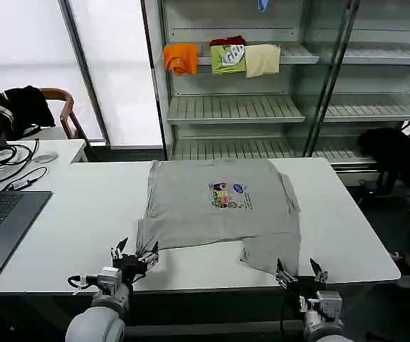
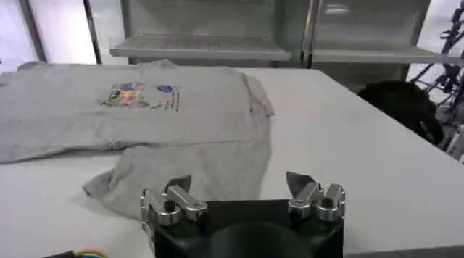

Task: Fold and organize the clothes.

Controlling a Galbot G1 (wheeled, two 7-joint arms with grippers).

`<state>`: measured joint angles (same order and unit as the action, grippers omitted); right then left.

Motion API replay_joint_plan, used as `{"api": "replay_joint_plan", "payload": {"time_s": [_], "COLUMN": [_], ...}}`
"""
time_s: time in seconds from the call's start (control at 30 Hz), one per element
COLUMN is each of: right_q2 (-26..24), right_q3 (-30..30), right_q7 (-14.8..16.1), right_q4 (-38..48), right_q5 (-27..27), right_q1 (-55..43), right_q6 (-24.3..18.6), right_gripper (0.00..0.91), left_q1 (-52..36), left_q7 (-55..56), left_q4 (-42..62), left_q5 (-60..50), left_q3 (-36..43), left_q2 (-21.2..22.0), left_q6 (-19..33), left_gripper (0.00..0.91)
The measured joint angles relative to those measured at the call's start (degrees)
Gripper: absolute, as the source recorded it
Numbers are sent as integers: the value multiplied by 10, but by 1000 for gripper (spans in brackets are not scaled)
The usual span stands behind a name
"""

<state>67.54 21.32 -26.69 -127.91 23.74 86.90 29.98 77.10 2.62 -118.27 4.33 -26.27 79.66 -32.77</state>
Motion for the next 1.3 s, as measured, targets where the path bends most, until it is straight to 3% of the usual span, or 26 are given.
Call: {"api": "replay_joint_plan", "payload": {"time_s": [0.47, 0.5, 0.53, 0.57, 0.63, 0.7, 0.77, 1.3], "right_q2": [9, 9, 9, 9, 9, 11, 12, 11], "right_q3": [-7, -7, -7, -8, -9, -12, -14, -19], "right_q7": [-4, -4, -4, -4, -3, -3, -3, 1], "right_q4": [13, 13, 14, 15, 17, 21, 24, 31], "right_q5": [-1, -1, -1, -1, -1, -1, -2, -2], "right_q1": [-1, 0, 1, 1, 2, 3, 3, 0], "right_q6": [3, 3, 3, 3, 3, 0, -4, -19], "right_gripper": [897, 645, 302, 171, 0, 0, 0, 0], "left_q1": [-9, -10, -11, -12, -13, -12, -11, -6], "left_q7": [3, 4, 4, 4, 4, 4, 4, 2], "left_q4": [28, 30, 31, 32, 35, 38, 40, 46], "left_q5": [17, 18, 18, 19, 20, 20, 21, 21], "left_q3": [1, 1, 1, 2, 3, 4, 6, 14], "left_q2": [-6, -7, -7, -7, -9, -11, -11, -12], "left_q6": [-3, -3, -3, -3, -3, -3, -3, -2], "left_gripper": [887, 605, 383, 292, 141, 50, 20, 20]}}
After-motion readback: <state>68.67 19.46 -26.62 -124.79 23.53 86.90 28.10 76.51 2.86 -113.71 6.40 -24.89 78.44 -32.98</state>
